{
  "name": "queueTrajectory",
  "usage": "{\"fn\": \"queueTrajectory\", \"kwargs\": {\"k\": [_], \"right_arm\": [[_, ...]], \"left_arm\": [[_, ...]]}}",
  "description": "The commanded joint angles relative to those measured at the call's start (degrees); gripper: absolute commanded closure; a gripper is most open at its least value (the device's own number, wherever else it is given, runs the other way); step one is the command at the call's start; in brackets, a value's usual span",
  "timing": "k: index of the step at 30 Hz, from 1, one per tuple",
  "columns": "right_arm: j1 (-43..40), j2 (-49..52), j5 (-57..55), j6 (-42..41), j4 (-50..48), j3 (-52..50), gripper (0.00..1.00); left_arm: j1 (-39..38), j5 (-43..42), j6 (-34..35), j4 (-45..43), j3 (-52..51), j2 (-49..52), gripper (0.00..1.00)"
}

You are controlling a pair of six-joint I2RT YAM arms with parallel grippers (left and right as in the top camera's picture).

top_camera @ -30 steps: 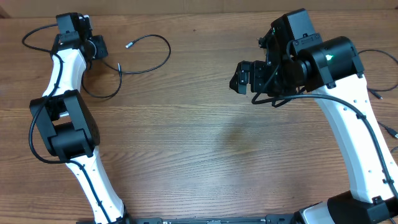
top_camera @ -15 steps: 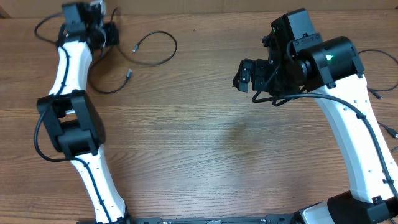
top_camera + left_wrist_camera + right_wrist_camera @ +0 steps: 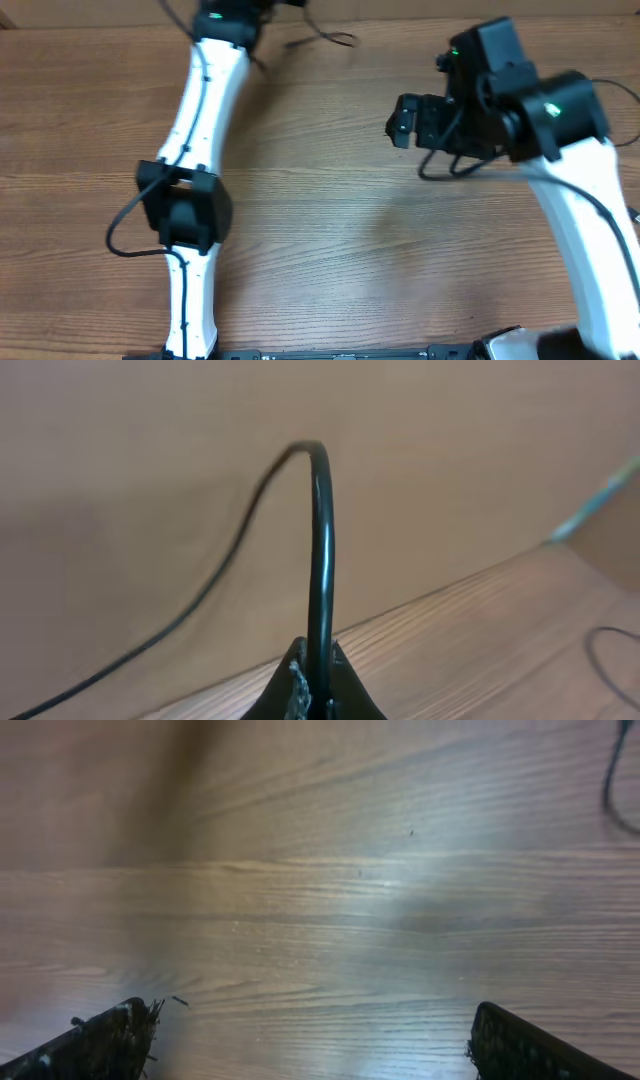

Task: Untangle cables

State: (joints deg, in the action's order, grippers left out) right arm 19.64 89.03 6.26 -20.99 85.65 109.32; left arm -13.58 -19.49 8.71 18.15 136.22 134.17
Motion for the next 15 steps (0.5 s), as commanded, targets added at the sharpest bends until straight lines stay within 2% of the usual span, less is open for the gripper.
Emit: {"fn": "queueTrajectory", "kwargs": {"k": [1,9,12,15], "right_arm": [[0.28,-10.16,-3.76,-0.28,-0.09,0.59,0.00],[0.26,-25.51,-7.19,-1.66,0.70,0.59,0.00],[0.26,-28.70,-9.77,-3.52,2.58,0.59,0.00],[0.24,-29.68,-11.72,-5.90,5.79,0.59,0.00]], "left_arm": [[-2.19,2.95,2.14,-3.13,1.09,-0.33,0.96],[-7.58,2.93,6.19,-7.54,1.09,3.78,0.96],[-8.98,2.93,7.19,-9.49,1.09,6.71,0.96],[-10.01,2.60,10.97,-11.98,1.09,9.31,0.96]]}}
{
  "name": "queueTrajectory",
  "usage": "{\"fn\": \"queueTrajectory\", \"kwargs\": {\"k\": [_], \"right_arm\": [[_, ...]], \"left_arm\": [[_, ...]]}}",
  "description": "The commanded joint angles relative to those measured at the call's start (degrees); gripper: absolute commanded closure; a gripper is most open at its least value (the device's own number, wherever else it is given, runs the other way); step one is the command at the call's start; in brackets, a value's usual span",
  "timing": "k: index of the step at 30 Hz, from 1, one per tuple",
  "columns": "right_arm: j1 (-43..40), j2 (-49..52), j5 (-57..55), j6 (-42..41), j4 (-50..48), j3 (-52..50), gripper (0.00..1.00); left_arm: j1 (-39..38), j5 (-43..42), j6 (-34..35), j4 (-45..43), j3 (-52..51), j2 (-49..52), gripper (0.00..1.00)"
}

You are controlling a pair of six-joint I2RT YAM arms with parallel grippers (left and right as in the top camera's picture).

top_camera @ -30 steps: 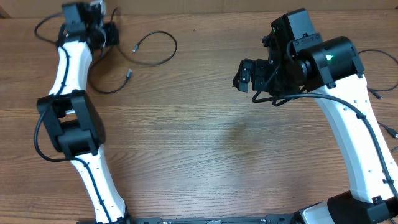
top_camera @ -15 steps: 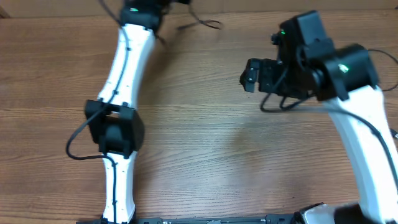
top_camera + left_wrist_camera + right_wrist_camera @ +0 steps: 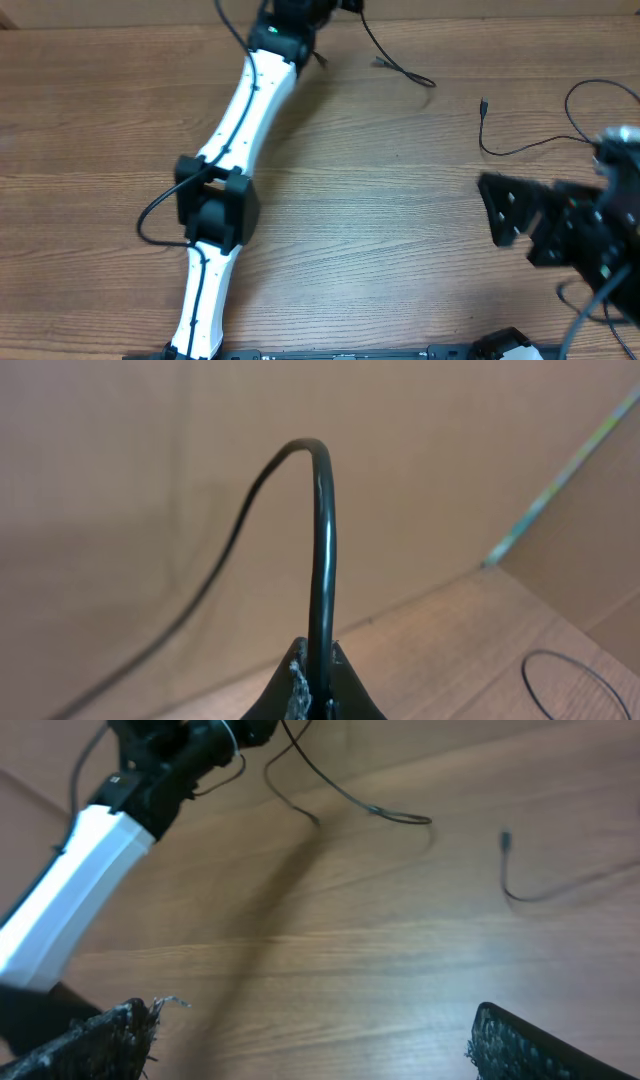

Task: Untangle cables

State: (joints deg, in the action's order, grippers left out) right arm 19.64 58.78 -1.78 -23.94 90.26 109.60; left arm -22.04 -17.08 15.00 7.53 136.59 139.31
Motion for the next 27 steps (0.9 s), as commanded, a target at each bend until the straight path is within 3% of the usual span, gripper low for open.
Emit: {"fn": "queueTrajectory", "kwargs": {"k": [1,7,20,21,22,23,27], "right_arm": [[0.24,0.59,-4.22,-3.26,2.36,0.28,0.00],[0.24,2.23,-5.73,-3.52,4.61,0.28,0.00],[0.24,2.69,-5.70,-3.54,5.29,0.28,0.00],[0.24,2.69,-5.70,-3.54,5.29,0.28,0.00],[0.22,2.69,-5.70,-3.54,5.35,0.28,0.00],[0.24,2.69,-5.70,-3.54,5.44,0.28,0.00],[0.24,2.69,-5.70,-3.54,5.84,0.28,0.00]], "left_arm": [[-1.88,-0.79,5.64,-2.54,0.72,5.03,0.96],[-4.68,-3.54,9.70,-7.37,0.72,8.66,0.96],[-10.12,-1.05,3.65,-4.28,0.70,9.53,0.96],[-10.25,-0.28,3.41,-4.28,0.70,9.53,0.90],[-10.29,-0.20,3.04,-4.35,0.70,9.53,0.57],[-10.27,-0.20,2.97,-4.44,0.70,9.53,0.00],[-9.92,-0.33,3.04,-4.63,0.70,9.53,0.00]]}}
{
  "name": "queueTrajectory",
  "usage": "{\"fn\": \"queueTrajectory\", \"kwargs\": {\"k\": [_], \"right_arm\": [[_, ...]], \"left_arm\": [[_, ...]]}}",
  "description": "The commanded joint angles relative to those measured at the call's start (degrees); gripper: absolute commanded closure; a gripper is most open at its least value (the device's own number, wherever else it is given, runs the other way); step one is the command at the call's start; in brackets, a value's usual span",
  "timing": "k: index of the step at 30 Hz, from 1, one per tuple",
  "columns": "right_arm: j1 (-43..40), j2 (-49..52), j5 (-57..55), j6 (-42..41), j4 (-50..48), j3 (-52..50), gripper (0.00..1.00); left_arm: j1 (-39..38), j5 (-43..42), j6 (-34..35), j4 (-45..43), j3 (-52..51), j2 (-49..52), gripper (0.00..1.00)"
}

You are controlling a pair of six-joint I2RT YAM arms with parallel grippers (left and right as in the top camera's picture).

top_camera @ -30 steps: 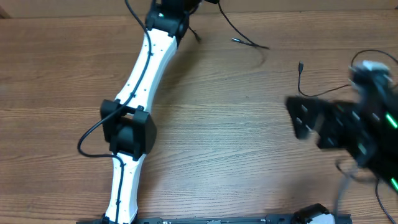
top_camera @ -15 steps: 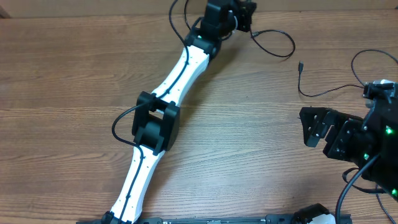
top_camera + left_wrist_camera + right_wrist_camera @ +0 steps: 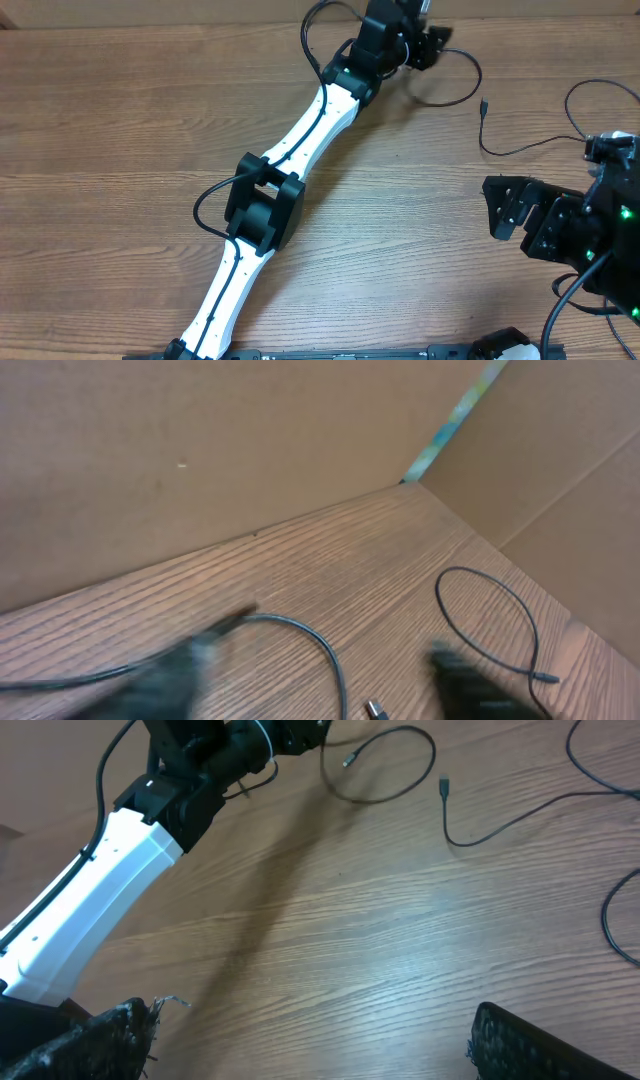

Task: Untangle cables

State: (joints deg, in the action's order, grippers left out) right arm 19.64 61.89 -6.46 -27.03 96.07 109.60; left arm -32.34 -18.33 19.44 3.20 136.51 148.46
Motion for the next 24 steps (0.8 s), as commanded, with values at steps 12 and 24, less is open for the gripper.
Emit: {"fn": "queueTrajectory", "kwargs": {"k": [12,24], "right_arm": [[0.24,1.86,-3.08,-0.42,0.76,0.28,0.00],[0.24,6.45,-8.46,-0.42,0.17,0.28,0.00]], "left_arm": [[4.11,5.38,-10.69,13.35,7.34,-8.15,0.00],[5.53,37.35,-21.70,48.65,10.45,-28.20,0.00]]}}
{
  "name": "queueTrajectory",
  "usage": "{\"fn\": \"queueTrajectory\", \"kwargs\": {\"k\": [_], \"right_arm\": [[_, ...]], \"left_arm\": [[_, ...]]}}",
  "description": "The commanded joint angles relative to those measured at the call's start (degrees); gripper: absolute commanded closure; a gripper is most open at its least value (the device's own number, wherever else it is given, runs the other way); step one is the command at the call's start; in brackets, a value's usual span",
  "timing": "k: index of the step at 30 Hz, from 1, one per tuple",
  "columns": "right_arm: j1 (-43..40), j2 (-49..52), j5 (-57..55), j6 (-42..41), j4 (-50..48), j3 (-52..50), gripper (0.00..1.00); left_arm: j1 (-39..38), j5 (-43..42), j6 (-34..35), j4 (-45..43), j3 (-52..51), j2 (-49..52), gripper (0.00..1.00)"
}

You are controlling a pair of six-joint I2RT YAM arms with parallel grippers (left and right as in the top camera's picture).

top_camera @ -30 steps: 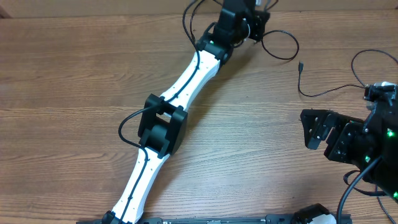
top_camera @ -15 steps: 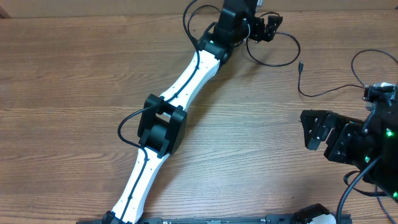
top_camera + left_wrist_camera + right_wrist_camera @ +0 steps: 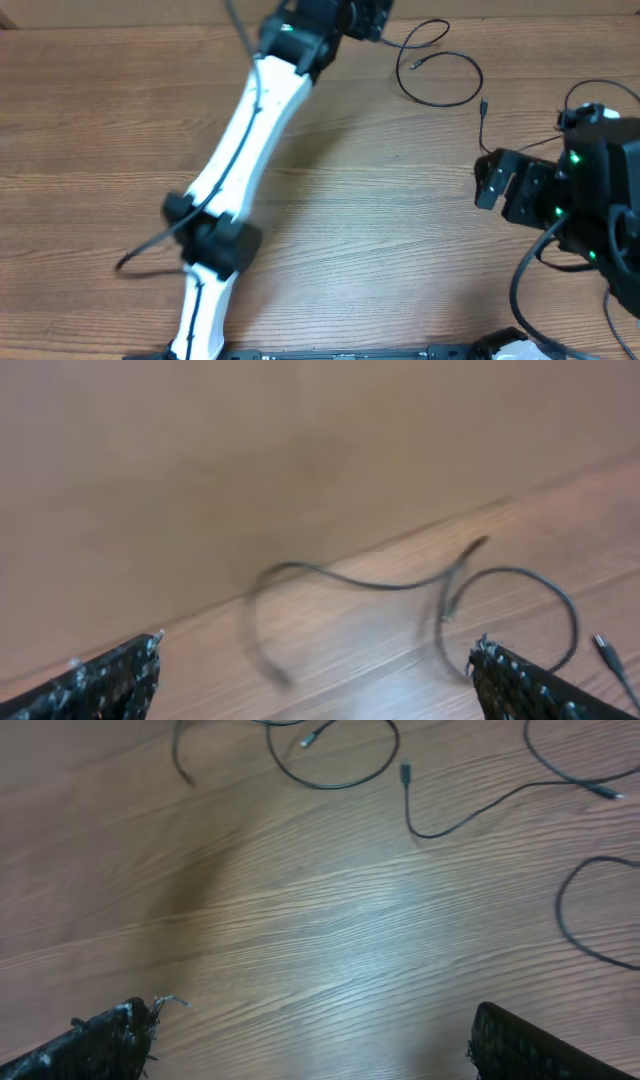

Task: Untangle cables

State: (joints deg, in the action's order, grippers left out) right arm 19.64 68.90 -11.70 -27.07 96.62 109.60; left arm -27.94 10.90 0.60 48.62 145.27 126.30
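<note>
A thin black cable (image 3: 441, 104) lies in loops at the back of the wooden table, and shows ahead of the left wrist as cable (image 3: 380, 586) and in the right wrist view as loop (image 3: 330, 787). A second black cable (image 3: 483, 108) with a small plug lies to its right, apart from it (image 3: 470, 815). My left gripper (image 3: 372, 18) is open at the back edge, left of the loops, holding nothing (image 3: 315, 685). At the right my right gripper (image 3: 484, 184) is also open and empty, above bare wood (image 3: 320, 1040).
A brown cardboard wall (image 3: 250, 450) stands along the table's back edge. Another loop of black cable (image 3: 558, 915) lies at the far right, near the right arm. The left arm stretches diagonally from the front edge up to the back.
My left gripper has moved left along the back edge, away from the cable loops, still open. The right gripper has shifted slightly towards the cables.
First my left gripper was shut on a black cable held up at the back, right gripper open mid-table. Then the left carried it further right while the right arm stood at the right edge. Later the left was open, cable on the table; now it sits further left.
</note>
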Motion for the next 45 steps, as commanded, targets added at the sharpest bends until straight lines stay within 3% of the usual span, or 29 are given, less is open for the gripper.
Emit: {"fn": "queueTrajectory", "kwargs": {"k": [1,9,18,29,33,38,45], "right_arm": [[0.24,-0.59,-3.56,-0.33,-0.26,0.28,0.00],[0.24,-7.37,-2.27,0.55,0.44,0.28,0.00],[0.24,-21.81,2.62,3.45,0.44,-0.55,0.00],[0.24,-28.46,3.82,4.37,0.44,-13.79,0.00],[0.24,-28.46,3.96,4.39,0.42,-20.65,0.00],[0.24,-28.46,3.67,4.37,-0.61,-27.93,0.00],[0.24,-28.44,2.60,4.63,-8.13,-29.05,0.00]], "left_arm": [[1.66,8.13,-2.47,5.55,1.68,-7.72,0.01],[6.45,10.64,3.28,25.24,1.66,-19.10,0.01],[6.84,21.29,15.45,44.02,1.55,-26.58,0.00],[2.10,26.03,17.99,48.17,-3.17,-37.83,0.01],[1.99,27.26,21.40,48.17,-12.35,-44.52,0.01],[1.97,32.46,31.76,46.27,-34.93,-56.11,0.00],[1.97,31.17,32.81,33.03,-63.73,-72.19,0.00]]}}
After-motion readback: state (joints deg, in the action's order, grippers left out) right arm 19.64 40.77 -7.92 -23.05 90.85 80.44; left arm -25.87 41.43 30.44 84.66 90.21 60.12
